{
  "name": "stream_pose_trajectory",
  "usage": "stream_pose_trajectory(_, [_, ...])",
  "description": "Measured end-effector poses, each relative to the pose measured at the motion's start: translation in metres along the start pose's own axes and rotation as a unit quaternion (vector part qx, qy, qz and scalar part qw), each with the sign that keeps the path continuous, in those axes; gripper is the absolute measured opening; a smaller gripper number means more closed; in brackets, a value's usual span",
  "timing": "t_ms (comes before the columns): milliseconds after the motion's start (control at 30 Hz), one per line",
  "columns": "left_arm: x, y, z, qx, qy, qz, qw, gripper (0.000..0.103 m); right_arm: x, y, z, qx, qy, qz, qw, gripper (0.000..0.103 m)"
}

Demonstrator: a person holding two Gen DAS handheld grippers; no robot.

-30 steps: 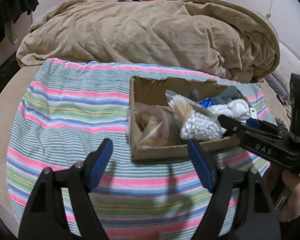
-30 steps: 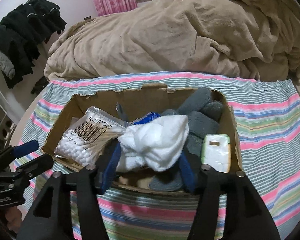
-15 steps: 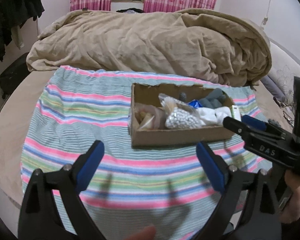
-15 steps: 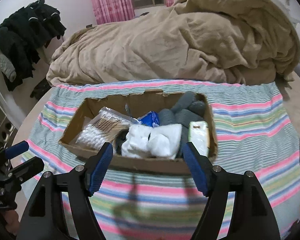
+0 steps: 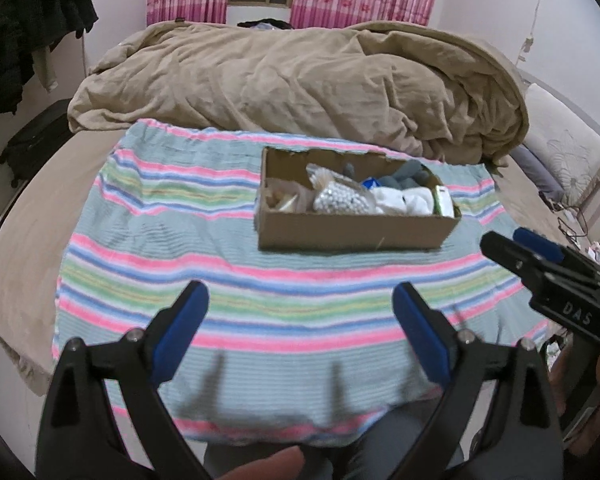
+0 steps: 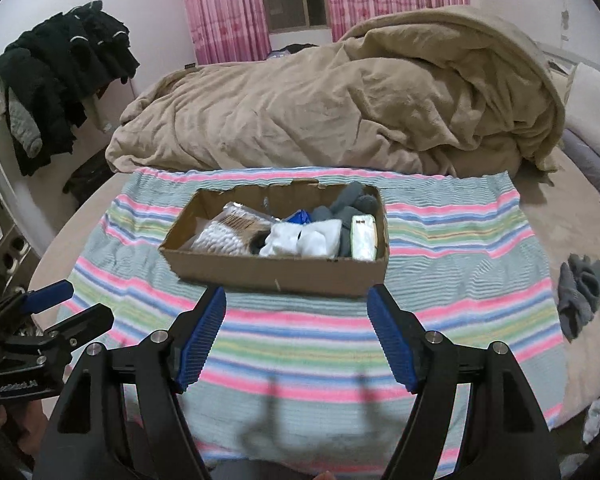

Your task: Organize objects

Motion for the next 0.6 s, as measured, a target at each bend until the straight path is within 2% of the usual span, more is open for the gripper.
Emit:
stream_pose_trajectory(367, [0.041,0.004,-0.023,-0.015,-0.013,-0.001,0.9998,0.098,0.044,0.016,-0.025,0.002,-0.004,-0.011,1.0,0.076])
stream_pose_trajectory(600, [0.051,0.004,-0.029,-0.019,-0.016,0.003,0.9997,0.099,0.06,0.026,-0.029,-0.003,-0.001,-0.016,1.0,0.076])
Point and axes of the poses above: each gripper's, at about its wrist camera, not at the fingertips, and z roughly the way its jaws point, y to its left, x to its underside, the point moved 5 cm from there along z, roughly the way its jaws point, and after that the axes turned 15 degrees about y, right-handed, at the moved point
